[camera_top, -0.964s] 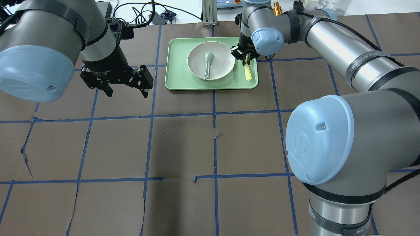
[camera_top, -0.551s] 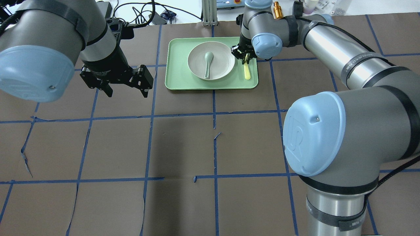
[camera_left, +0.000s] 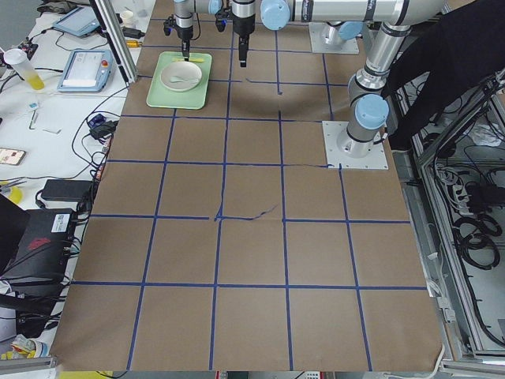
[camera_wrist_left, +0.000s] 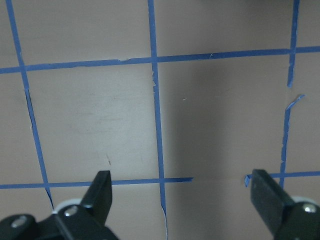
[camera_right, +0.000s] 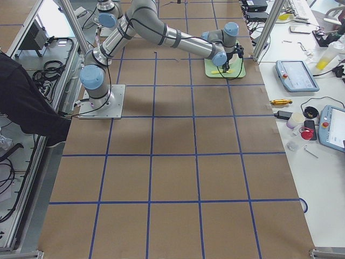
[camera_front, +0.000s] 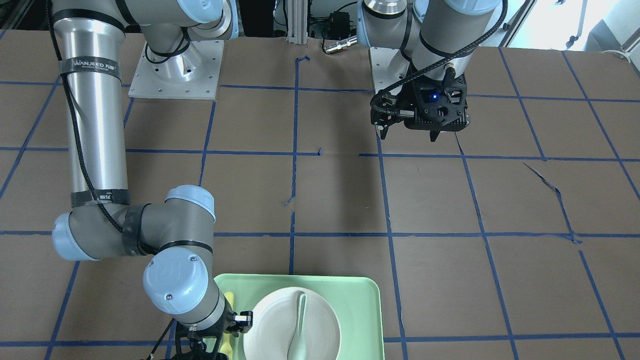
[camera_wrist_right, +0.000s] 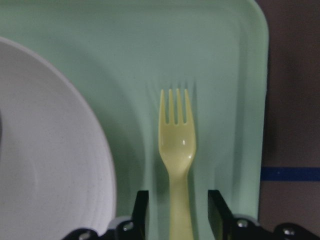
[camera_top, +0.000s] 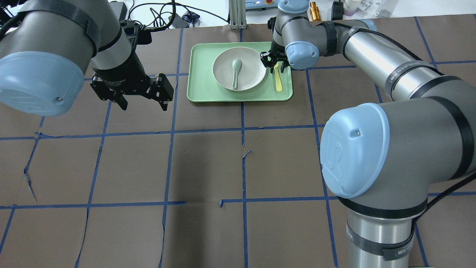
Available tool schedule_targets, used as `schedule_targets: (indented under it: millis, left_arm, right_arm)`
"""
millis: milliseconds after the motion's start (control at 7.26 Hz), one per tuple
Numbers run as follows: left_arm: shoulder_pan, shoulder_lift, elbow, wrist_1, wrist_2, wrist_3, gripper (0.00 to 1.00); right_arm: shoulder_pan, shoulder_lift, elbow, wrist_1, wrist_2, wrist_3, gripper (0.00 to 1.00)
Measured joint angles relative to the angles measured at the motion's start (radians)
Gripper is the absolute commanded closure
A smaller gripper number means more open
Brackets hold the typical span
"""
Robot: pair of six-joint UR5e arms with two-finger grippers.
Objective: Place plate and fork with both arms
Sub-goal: 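Lower the fork onto the tray and open the right gripper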
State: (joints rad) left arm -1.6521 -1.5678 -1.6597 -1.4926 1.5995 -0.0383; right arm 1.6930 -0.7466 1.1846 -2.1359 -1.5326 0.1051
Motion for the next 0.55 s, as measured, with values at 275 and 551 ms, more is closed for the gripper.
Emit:
schedule_targets:
  millis: [275, 551]
  left_arm:
    - [0.0, 0.001, 0.0, 0.0, -0.001, 0.0, 0.0]
    - [0.0, 0.003, 0.001, 0.0, -0.001, 0.0, 0.0]
  right_arm:
    - [-0.006, -0.054, 0.014, 0.026, -0.003, -0.026, 0.0]
    - [-0.032, -0.231, 0.104, 0.156, -0.014, -0.069, 0.0]
